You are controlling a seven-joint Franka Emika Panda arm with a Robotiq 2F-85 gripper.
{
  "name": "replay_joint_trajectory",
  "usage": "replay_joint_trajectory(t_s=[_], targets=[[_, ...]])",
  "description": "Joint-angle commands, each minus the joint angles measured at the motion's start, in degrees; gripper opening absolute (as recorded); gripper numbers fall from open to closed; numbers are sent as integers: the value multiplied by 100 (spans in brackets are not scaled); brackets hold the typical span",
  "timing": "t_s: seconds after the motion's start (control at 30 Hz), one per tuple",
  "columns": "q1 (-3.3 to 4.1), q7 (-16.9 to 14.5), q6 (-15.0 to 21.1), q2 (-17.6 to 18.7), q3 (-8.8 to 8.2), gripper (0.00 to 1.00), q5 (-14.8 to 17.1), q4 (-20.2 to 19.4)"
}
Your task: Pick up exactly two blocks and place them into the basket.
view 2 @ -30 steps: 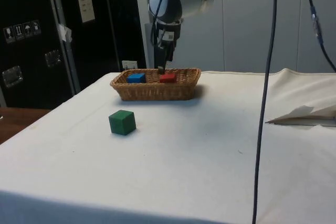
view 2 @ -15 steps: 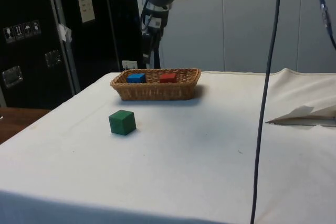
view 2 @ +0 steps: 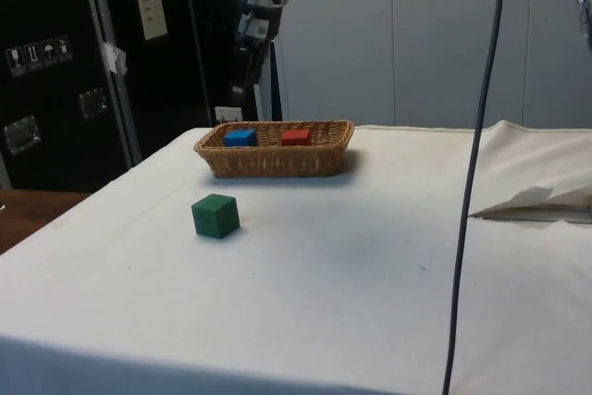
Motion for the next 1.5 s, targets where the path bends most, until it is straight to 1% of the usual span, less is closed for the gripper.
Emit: replay_joint_trajectory(t_s=[0.0, 0.13, 0.17, 0.2, 0.3, 0.43, 0.47, 0.5, 0.7, 0.73, 0.77, 0.97, 1.0, 1.03, 1.07, 1.1, 1.23, 1.27, 1.3, 1.33, 1.37, 1.47], targets=[[74, 86, 40, -6, -74, 100, -109, -29], [86, 74, 97, -80, 57, 100, -115, -46], [11, 0, 23, -80, 109, 100, -23, -11], [92, 74, 115, -92, 86, 100, -109, -46], [86, 63, 223, -109, 189, 100, -103, -69], [97, 80, 401, -63, 264, 100, -138, -97], [29, 0, 275, -120, 332, 100, -46, -74], [103, 86, 453, -40, 275, 100, -149, -109], [172, 195, 808, 132, 344, 100, -258, -138], [63, 63, 716, 29, 504, 100, -126, -149], [195, 246, 900, 178, 367, 100, -309, -138], [258, 447, 1106, 286, 418, 100, -516, -132], [120, 332, 1031, 178, 613, 100, -413, -149], [264, 493, 1129, 298, 430, 100, -556, -120], [281, 533, 1146, 309, 447, 100, -590, -115], [286, 625, 1197, 315, 487, 100, -676, -103], [304, 808, 1249, 332, 579, 100, -819, -69], [321, 888, 1261, 327, 636, 100, -871, -69], [321, 922, 1261, 321, 665, 100, -888, -69], [178, 791, 1215, 229, 837, 100, -791, -103], [321, 951, 1261, 315, 693, 100, -911, -74], [332, 1049, 1266, 327, 791, 100, -945, -74]])
